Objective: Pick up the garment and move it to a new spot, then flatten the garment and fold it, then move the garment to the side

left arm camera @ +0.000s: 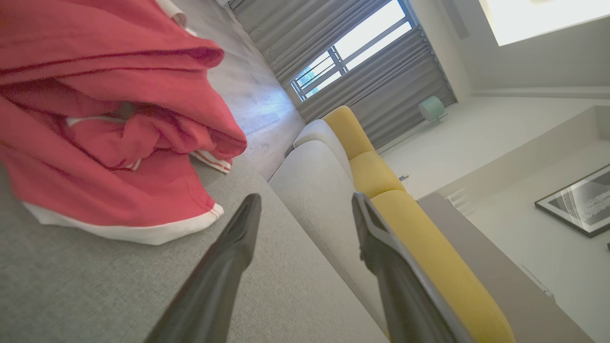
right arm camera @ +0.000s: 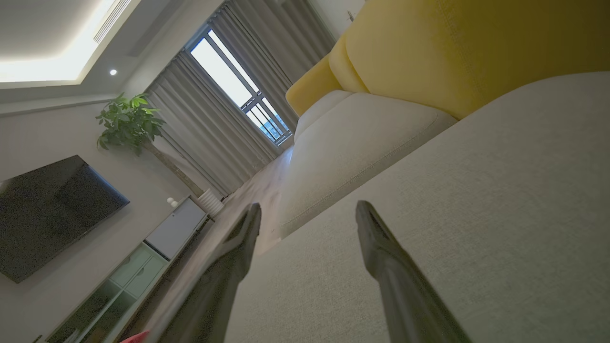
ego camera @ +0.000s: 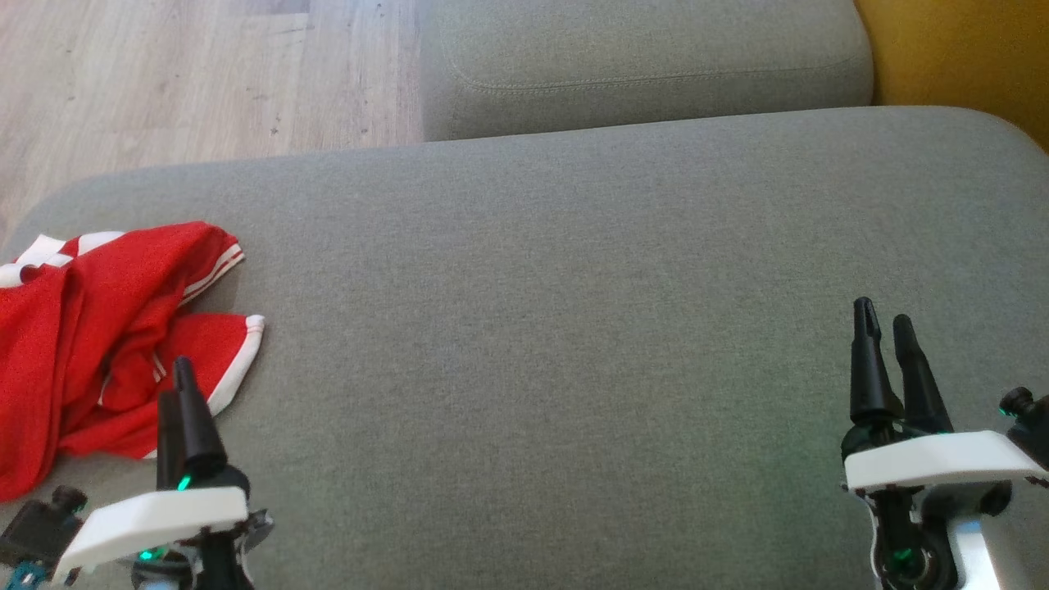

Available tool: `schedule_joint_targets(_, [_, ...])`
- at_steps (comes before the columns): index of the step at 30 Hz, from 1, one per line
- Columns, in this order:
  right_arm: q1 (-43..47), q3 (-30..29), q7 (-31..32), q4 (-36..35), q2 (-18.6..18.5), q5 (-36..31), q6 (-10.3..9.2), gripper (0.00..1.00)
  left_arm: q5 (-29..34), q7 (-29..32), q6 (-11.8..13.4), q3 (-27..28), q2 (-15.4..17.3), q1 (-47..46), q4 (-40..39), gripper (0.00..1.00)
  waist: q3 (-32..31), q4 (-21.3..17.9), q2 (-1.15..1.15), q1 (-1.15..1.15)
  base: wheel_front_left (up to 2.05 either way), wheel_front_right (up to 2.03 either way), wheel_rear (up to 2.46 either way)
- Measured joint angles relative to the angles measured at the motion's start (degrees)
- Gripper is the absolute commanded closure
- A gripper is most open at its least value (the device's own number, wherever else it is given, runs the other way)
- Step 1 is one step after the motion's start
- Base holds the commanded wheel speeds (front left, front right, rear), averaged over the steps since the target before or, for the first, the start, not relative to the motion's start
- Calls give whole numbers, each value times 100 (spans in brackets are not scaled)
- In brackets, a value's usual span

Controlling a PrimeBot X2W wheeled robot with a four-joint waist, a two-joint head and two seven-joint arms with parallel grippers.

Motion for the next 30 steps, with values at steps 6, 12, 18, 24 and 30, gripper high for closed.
schedule_joint_targets(6, [3, 18, -82, -31, 0, -485, 0, 0, 642, -82, 97, -189, 1, 2, -169, 0, 13, -8, 0, 0, 0, 0, 0])
schedule_joint_targets(12, [3, 83, -191, -75, 0, -1080, 0, 0, 1504, -177, 201, -494, 5, 4, -307, 0, 18, -17, 0, 0, 0, 0, 0])
schedule_joint_targets(18, [4, 142, -259, -152, 0, -1673, 0, 0, 2179, -278, 304, -786, 8, 18, -347, 0, 0, -28, 0, 0, 0, 0, 0])
schedule_joint_targets(24, [4, 226, -405, -175, -1, -2224, 0, 0, 3042, -393, 426, -1048, 15, 18, -401, 0, -10, -43, 0, 0, 0, 0, 0])
schedule_joint_targets(30, [4, 271, -492, -210, -1, -2673, 0, 0, 3827, -489, 568, -1403, 133, 19, -370, 0, -5, -49, 0, 0, 0, 0, 0])
